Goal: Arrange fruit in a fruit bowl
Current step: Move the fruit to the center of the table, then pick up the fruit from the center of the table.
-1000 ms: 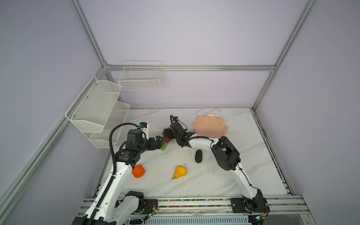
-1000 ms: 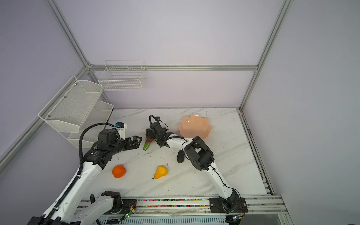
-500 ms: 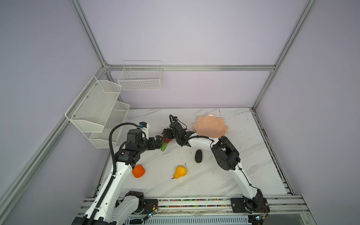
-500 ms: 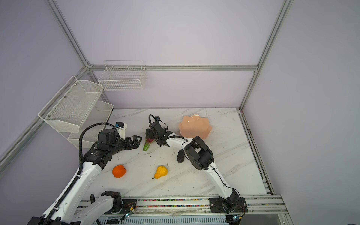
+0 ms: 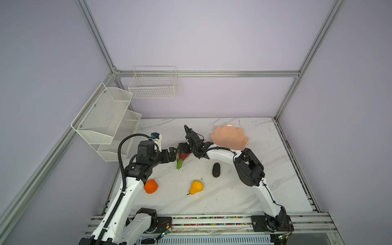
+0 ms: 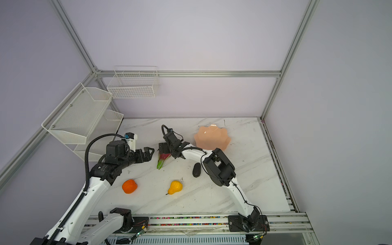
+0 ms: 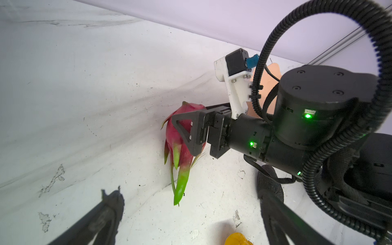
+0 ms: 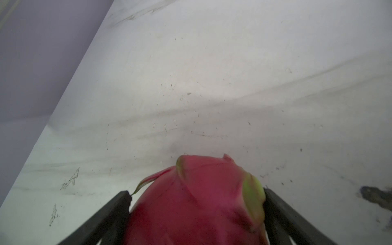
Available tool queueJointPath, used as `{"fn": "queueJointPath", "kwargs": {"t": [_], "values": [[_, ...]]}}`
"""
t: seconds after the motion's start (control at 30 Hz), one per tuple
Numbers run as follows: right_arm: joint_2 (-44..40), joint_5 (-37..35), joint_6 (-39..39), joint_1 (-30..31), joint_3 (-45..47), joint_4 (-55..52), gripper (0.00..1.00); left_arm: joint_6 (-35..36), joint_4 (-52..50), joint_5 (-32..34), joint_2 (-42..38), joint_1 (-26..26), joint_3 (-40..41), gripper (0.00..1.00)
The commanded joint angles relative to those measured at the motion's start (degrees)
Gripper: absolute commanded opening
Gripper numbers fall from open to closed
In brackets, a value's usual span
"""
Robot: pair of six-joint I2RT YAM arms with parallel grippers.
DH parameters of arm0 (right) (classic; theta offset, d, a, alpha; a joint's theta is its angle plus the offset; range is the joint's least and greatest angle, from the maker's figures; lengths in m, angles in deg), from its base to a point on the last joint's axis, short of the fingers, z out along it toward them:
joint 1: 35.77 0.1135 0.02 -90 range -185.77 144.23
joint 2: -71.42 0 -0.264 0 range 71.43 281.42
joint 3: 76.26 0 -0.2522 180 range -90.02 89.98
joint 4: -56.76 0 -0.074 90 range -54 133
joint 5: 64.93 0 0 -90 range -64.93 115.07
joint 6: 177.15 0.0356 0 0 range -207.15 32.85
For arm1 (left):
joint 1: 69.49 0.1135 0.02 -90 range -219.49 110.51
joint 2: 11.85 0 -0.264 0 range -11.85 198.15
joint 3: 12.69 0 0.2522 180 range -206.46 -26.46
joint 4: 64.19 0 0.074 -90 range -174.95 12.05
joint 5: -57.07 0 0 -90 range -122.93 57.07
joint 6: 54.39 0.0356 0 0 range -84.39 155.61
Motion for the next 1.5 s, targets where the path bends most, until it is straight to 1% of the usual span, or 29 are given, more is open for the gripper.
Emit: {"fn": "queueJointPath", "kwargs": {"t": [0.0, 0.13, 0.33, 0.53, 0.6, 0.77, 0.87, 0.93, 1.13, 1.3, 1.47], "values": [[-3.8, -2.8, -1.6, 0.3, 2.3, -5.9, 0.97, -1.0, 2.9, -1.8, -0.7, -0.1, -1.0, 1.00], [-5.9, -3.5, -3.0, 0.3, 3.5, -5.2, 0.97, -1.1, 3.3, -2.4, -0.4, -0.1, -1.1, 1.00], [-6.1, -3.0, -3.2, 0.2, 4.0, -7.0, 0.97, -1.1, 3.4, -2.2, -0.8, -0.1, -0.6, 1.00], [-10.0, -4.9, -3.5, 0.1, 5.9, -6.9, 0.97, -1.4, 4.0, -2.6, -0.7, 0.0, -0.3, 1.00], [-11.8, -4.4, -3.5, 0.2, 7.8, -5.5, 0.97, -1.5, 4.1, -2.7, -0.6, -0.1, -0.2, 1.00], [-14.3, -1.6, 2.0, 0.2, 12.2, -4.4, 0.97, -1.2, 4.1, -2.8, -1.0, 0.0, 0.0, 1.00], [-16.4, -0.1, 7.2, 0.3, 18.0, 1.1, 0.97, -1.0, 4.3, -2.9, -1.1, 0.0, 0.3, 1.00], [-16.6, 0.6, 9.8, 0.5, 19.4, 3.4, 0.97, -0.9, 4.4, -2.9, -1.2, -0.1, 0.4, 1.00], [-15.2, 0.9, 14.9, 1.9, 18.7, 6.5, 0.97, -0.3, 4.4, -2.8, -1.9, 0.0, 0.9, 1.00], [-11.4, 1.9, 15.6, 2.3, 15.5, 5.7, 0.97, 0.7, 4.1, -2.0, -3.2, -0.1, 1.7, 1.00], [-8.7, -0.9, 16.2, 2.6, 13.4, 2.7, 0.97, 1.6, 3.4, -1.9, -3.3, -0.1, 1.3, 1.00]]}}
